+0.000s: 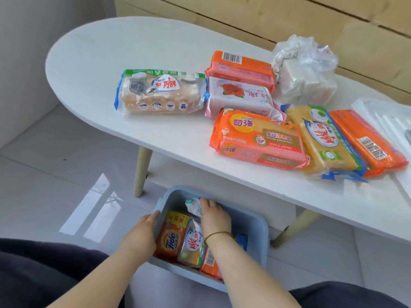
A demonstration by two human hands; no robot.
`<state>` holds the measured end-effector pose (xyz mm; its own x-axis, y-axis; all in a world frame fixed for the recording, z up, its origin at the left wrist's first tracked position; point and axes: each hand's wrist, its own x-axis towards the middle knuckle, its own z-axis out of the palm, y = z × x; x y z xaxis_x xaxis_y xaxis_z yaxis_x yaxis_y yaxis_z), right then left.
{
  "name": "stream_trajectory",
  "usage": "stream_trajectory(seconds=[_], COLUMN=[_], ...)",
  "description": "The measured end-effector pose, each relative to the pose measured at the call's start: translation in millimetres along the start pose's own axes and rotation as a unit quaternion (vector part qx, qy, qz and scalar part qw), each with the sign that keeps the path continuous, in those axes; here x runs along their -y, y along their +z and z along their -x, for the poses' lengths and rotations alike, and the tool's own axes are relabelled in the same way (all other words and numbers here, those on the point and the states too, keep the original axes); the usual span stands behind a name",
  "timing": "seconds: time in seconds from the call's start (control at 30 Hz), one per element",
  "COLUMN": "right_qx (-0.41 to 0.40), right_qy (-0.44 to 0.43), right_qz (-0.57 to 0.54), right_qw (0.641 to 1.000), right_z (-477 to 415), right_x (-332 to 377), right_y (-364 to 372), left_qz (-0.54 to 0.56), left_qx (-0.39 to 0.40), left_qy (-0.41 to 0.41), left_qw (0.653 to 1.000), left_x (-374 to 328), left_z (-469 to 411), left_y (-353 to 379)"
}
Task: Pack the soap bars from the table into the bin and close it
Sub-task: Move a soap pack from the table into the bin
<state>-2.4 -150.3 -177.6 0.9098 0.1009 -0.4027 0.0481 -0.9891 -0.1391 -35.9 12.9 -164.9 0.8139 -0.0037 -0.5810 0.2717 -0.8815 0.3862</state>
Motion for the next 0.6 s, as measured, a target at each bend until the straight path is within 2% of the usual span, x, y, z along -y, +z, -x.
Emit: stream_trajectory(seconds=[0.3, 0.47, 0.6], right_qx=[0.025, 0.019, 0.008], right_qy=[-0.019, -0.037, -0.052], right_qz=[0.028, -0.002, -0.069], right_qw=[0.999, 0.999, 0.996], right_z=[-25, -26, -14], right_x=[16, 16, 13], right_y=[30, 35, 42], left_qz=[-0.039, -0.048, -0.044], left_qx=[0.007, 0.007, 0.006], left_qy=[0.007, 0.005, 0.005], left_qw=[0.999, 0.999, 0.999], left_x=[12, 11, 10], left_z=[-7, -9, -7], left_y=[11, 12, 11])
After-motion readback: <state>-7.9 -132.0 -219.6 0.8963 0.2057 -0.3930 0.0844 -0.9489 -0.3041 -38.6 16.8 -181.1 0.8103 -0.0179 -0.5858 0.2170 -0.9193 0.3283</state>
